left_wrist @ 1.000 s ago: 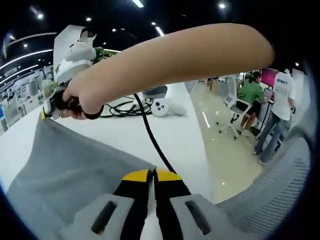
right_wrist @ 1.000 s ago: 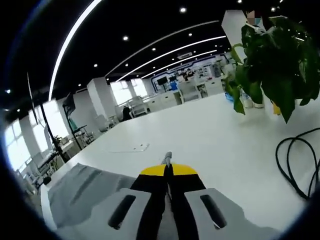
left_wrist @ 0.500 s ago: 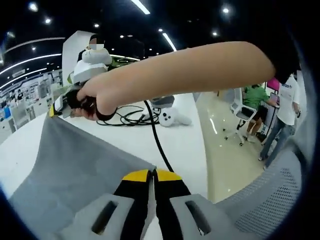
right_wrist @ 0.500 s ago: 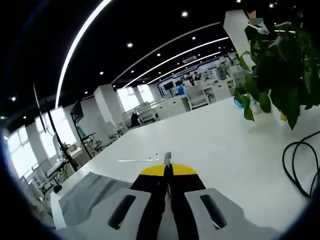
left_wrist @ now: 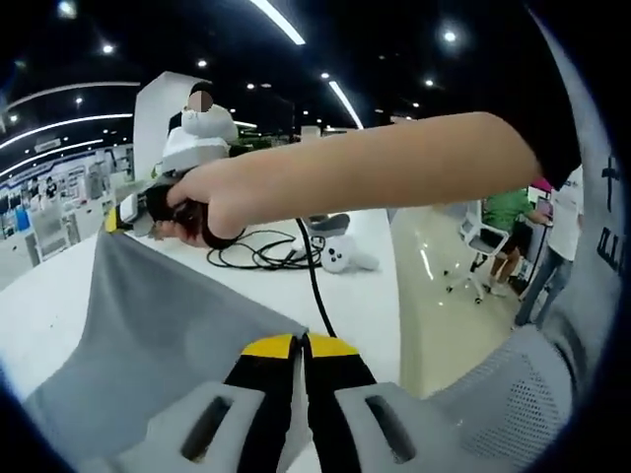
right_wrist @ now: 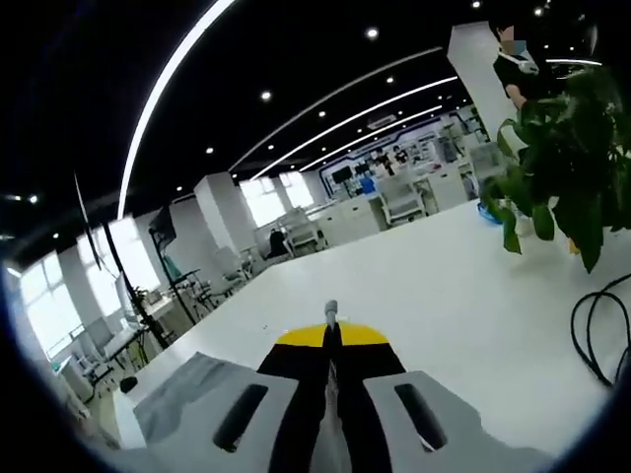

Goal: Fold the towel on the table until its edges align and the towel forms a compact rectangular stack.

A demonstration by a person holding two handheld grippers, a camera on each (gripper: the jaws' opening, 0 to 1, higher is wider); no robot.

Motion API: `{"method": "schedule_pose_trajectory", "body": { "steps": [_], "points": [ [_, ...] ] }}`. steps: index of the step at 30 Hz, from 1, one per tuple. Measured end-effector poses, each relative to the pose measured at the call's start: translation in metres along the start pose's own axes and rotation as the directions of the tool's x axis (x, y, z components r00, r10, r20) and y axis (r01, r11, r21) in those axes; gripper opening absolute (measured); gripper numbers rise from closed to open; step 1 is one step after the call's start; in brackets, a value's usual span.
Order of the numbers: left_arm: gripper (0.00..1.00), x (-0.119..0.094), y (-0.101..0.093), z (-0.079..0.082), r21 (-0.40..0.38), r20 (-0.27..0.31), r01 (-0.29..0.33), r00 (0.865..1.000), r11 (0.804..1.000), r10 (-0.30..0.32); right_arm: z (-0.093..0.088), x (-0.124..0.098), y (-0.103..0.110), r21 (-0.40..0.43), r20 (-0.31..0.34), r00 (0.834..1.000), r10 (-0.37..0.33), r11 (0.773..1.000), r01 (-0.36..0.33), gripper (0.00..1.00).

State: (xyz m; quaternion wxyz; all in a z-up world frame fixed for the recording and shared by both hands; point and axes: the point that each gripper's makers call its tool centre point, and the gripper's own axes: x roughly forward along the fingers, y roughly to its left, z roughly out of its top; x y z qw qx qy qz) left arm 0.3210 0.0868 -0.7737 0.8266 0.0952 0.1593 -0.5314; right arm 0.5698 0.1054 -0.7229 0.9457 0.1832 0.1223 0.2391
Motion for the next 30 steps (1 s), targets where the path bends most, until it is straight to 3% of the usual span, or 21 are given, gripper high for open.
{"method": "schedule_pose_trajectory", "body": {
  "steps": [9,14,21,30],
  "points": [
    [0.03,-0.042,0.014,0.016,-0.011,0.038,-0.05,0.998,0.999,0.05,0.022,0.011,0.042,-0.014,0.028,0.999,0.037,0.999,-0.036,0.0],
    [0.03,-0.07,0.018,0.029,-0.074,0.107,-0.074,0.991,0.995,0.082,0.032,0.013,0.062,-0.017,0.043,0.998,0.046,0.999,-0.046,0.0],
    [0.03,-0.107,0.025,0.033,-0.052,0.125,-0.121,0.984,0.991,0.126,0.043,0.01,0.092,-0.051,0.056,0.997,0.058,0.997,-0.055,0.0],
    [0.03,-0.148,0.04,0.044,-0.041,0.178,-0.176,0.967,0.984,0.18,0.052,0.035,0.124,-0.073,0.061,0.994,0.094,0.993,-0.09,0.0]
  ]
}}
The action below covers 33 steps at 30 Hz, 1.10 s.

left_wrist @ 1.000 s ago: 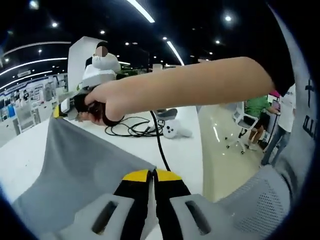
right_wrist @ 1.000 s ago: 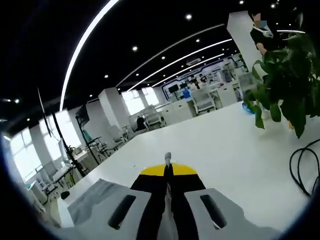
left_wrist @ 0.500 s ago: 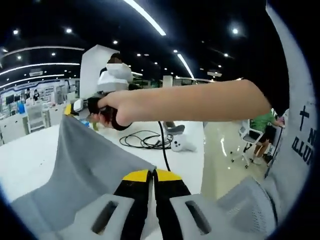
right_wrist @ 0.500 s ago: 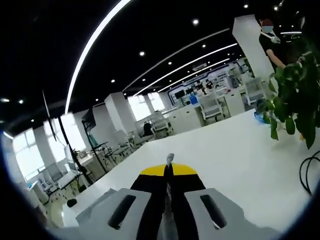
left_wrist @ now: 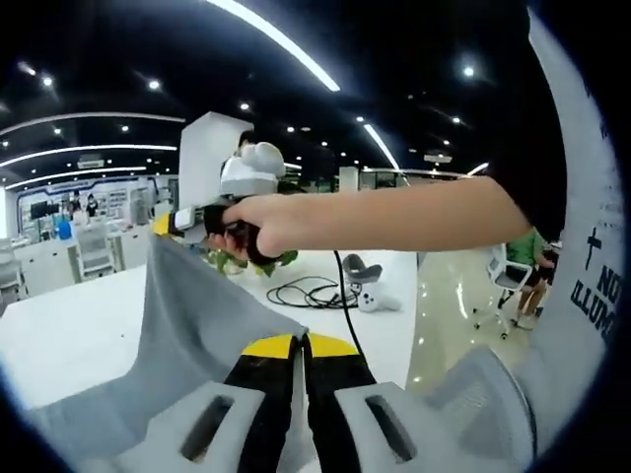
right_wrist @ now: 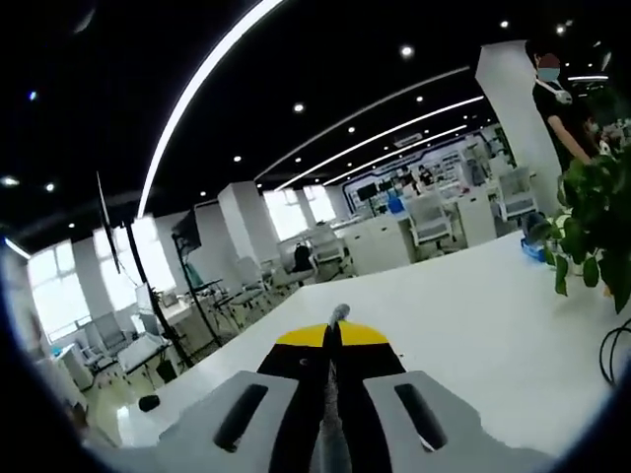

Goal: Fold the towel on the table until its edges align and the towel forms a compact rectangular stack.

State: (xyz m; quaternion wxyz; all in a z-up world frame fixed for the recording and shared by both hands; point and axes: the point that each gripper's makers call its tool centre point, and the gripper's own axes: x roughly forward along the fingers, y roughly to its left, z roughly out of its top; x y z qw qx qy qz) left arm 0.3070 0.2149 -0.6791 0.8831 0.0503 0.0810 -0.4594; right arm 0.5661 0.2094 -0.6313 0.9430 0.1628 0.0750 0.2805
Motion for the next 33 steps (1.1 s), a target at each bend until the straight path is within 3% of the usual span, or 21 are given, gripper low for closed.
{"method": "schedule_pose_trajectory", "body": {
  "steps": [13,17,33],
  "points": [
    [0.03,-0.064,0.031,0.021,-0.022,0.067,-0.069,0.995,0.997,0.071,0.013,0.037,0.05,0.021,0.028,0.998,0.056,0.998,-0.057,0.0],
    [0.03,-0.088,0.051,0.025,-0.035,0.091,-0.113,0.989,0.993,0.116,0.017,0.049,0.077,0.028,0.038,0.996,0.082,0.996,-0.084,0.0],
    [0.03,-0.168,0.1,0.005,-0.051,0.087,-0.222,0.97,0.974,0.226,-0.003,0.089,0.158,0.023,0.024,0.987,0.159,0.987,-0.159,0.0]
  ]
}}
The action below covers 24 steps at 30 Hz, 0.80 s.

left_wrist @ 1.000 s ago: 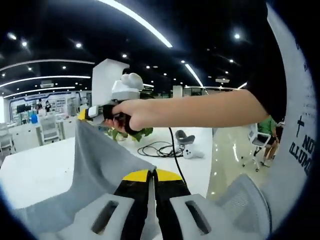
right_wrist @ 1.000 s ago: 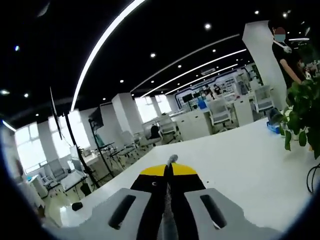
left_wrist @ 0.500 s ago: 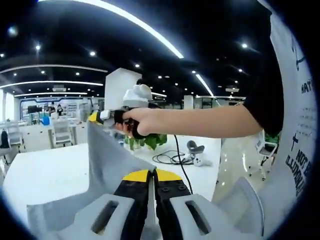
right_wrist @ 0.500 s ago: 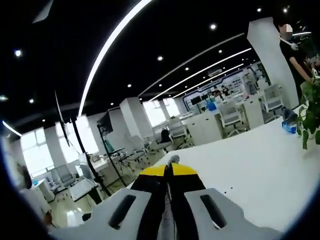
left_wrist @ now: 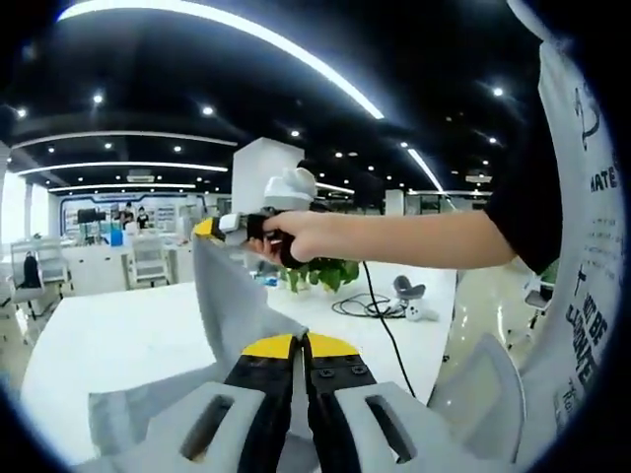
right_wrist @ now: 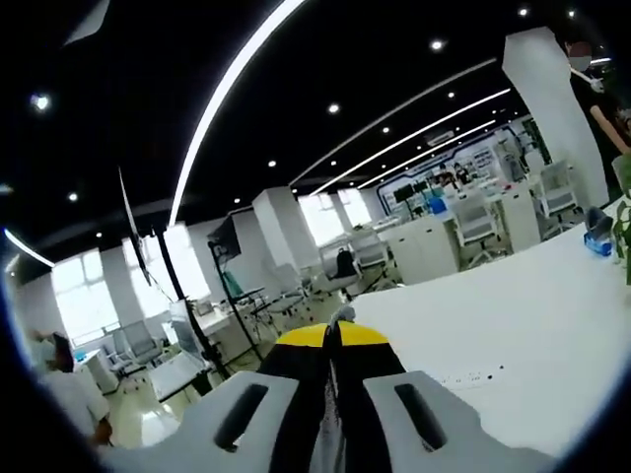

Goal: Fold the towel on the table until its edges align and the towel forms a compact rectangular stack.

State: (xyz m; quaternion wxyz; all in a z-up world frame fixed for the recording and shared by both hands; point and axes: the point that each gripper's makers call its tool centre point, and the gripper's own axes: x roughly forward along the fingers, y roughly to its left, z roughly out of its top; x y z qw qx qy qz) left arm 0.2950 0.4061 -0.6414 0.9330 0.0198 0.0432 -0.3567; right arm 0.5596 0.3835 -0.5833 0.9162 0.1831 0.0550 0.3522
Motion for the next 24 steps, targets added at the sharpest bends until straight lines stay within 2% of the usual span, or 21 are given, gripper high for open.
{"method": "schedule_pose_trajectory", "body": {
  "steps": [4,6,11,17,24],
  "points": [
    [0.03,-0.012,0.009,-0.009,-0.005,-0.004,-0.004,1.0,1.0,0.004,-0.009,0.007,0.017,-0.01,0.002,1.0,0.016,1.0,-0.016,0.0],
    [0.03,-0.016,0.012,-0.013,-0.049,0.011,0.004,1.0,0.999,-0.003,-0.017,0.012,0.021,-0.02,-0.011,1.0,0.021,1.0,-0.021,0.0],
    [0.03,-0.031,0.029,-0.023,-0.077,0.007,-0.069,0.998,0.995,0.07,-0.032,0.022,0.032,-0.013,-0.041,0.999,0.034,0.999,-0.034,0.0],
    [0.03,-0.051,0.042,-0.035,-0.067,-0.01,-0.095,0.995,0.993,0.094,-0.045,0.038,0.049,-0.044,-0.068,0.996,0.052,0.997,-0.056,0.0],
    [0.03,-0.072,0.061,-0.044,-0.075,-0.028,-0.167,0.986,0.983,0.165,-0.058,0.052,0.058,-0.029,-0.085,0.994,0.072,0.997,-0.074,0.0]
  ]
}}
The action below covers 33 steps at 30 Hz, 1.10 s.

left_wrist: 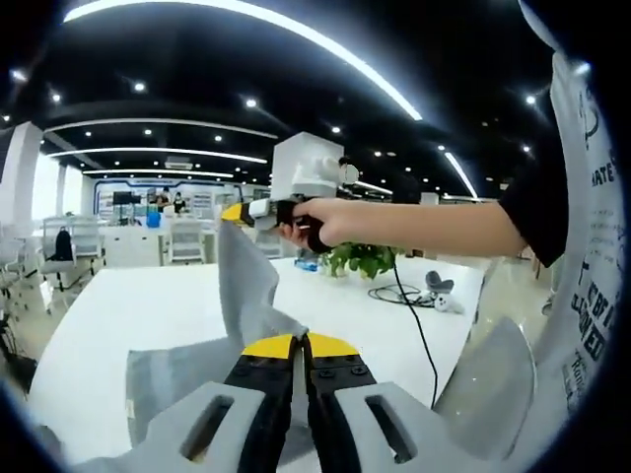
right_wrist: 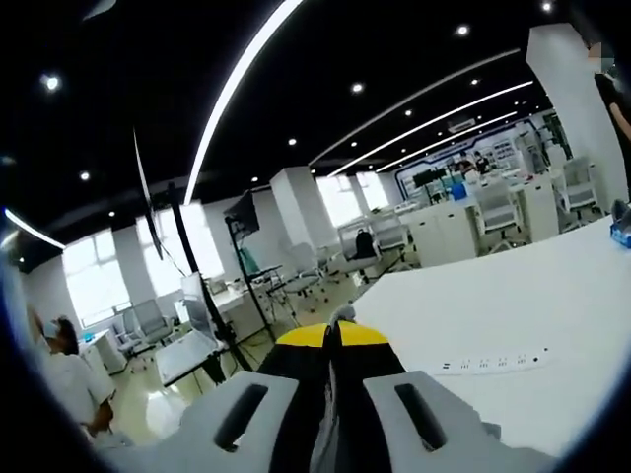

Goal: Fold the towel on the table until its edges align and the towel forms a compact rectangular stack.

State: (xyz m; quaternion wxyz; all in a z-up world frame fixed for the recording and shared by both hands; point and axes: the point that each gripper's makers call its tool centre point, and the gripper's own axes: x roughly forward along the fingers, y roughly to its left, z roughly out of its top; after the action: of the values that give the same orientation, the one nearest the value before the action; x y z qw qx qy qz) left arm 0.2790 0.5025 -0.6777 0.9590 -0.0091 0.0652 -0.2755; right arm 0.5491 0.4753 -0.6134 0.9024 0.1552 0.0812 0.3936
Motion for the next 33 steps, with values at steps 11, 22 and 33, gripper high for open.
{"method": "schedule_pose_trajectory", "body": {
  "steps": [11,22,33],
  "points": [
    [0.03,-0.024,0.019,-0.007,-0.015,-0.001,-0.069,0.998,0.997,0.069,-0.004,0.015,0.022,-0.022,-0.001,1.0,0.021,1.0,-0.021,0.0],
    [0.03,-0.043,0.051,-0.023,-0.074,0.0,-0.206,0.978,0.976,0.206,-0.024,0.039,0.048,-0.059,-0.022,0.999,0.046,0.997,-0.048,0.0],
    [0.03,-0.059,0.082,-0.061,-0.151,-0.041,-0.349,0.937,0.925,0.347,-0.079,0.083,0.043,-0.118,-0.132,0.991,0.011,0.993,-0.027,0.0]
  ]
}}
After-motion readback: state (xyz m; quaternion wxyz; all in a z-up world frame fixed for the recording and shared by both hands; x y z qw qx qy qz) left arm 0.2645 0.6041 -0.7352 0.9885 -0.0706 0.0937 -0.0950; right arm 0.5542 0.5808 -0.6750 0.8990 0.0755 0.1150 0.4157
